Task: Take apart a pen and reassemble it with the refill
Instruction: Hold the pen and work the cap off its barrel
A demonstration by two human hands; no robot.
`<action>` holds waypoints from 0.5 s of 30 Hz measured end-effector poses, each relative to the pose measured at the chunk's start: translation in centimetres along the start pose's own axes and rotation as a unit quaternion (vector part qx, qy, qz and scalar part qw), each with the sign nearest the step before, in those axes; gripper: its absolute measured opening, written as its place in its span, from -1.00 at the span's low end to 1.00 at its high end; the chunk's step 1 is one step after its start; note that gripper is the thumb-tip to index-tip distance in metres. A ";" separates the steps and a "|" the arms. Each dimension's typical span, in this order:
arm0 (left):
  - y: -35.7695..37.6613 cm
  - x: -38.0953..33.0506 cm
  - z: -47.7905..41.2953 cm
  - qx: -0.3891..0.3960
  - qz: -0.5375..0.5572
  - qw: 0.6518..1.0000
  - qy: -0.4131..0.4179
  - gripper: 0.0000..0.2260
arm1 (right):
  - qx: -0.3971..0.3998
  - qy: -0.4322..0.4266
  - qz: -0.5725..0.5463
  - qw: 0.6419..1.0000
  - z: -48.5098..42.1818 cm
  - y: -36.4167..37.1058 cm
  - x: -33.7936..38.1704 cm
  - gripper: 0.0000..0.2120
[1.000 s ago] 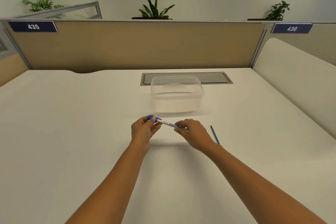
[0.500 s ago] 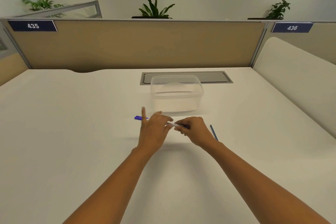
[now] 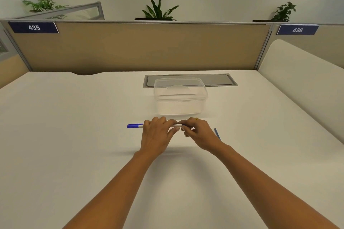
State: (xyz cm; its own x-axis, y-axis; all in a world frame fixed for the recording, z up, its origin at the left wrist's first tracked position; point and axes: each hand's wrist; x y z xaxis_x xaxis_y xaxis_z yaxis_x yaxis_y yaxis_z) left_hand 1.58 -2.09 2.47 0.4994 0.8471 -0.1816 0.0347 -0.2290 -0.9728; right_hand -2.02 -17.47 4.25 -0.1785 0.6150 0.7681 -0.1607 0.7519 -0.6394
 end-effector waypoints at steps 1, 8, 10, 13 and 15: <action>0.0 0.0 0.0 0.001 -0.004 1.000 -0.003 -0.73 | 0.001 -0.003 0.012 1.000 0.0 0.0 0.0 -0.77; -0.3 -0.3 -0.1 0.001 -0.013 1.000 -0.025 -0.71 | 0.023 -0.016 0.094 0.995 -0.2 0.5 -0.5 -0.79; -0.3 -0.4 -0.1 0.005 -0.015 0.999 -0.029 -0.71 | 0.041 -0.014 0.099 0.994 -0.2 0.4 -0.6 -0.80; -0.2 -0.4 0.0 0.008 -0.018 0.999 -0.036 -0.71 | 0.061 -0.007 0.097 0.993 -0.2 0.3 -0.6 -0.79; -0.2 -0.5 0.1 0.006 -0.020 0.999 -0.042 -0.71 | 0.070 0.008 0.077 0.995 -0.3 0.3 -0.4 -0.78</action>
State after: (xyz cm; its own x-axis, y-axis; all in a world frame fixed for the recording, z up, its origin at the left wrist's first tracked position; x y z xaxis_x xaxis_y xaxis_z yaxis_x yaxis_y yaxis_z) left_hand 1.28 -2.39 2.73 0.4240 0.8925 -0.1538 0.0426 -0.1893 -0.9810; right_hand -1.70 -17.43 3.74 -0.1959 0.7243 0.6611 -0.2671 0.6092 -0.7467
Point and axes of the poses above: each hand's wrist, its own z-axis away from the middle knuckle, its own y-axis out of the palm, x = y × z, and after that the axes turned 14 degrees about x, right-handed
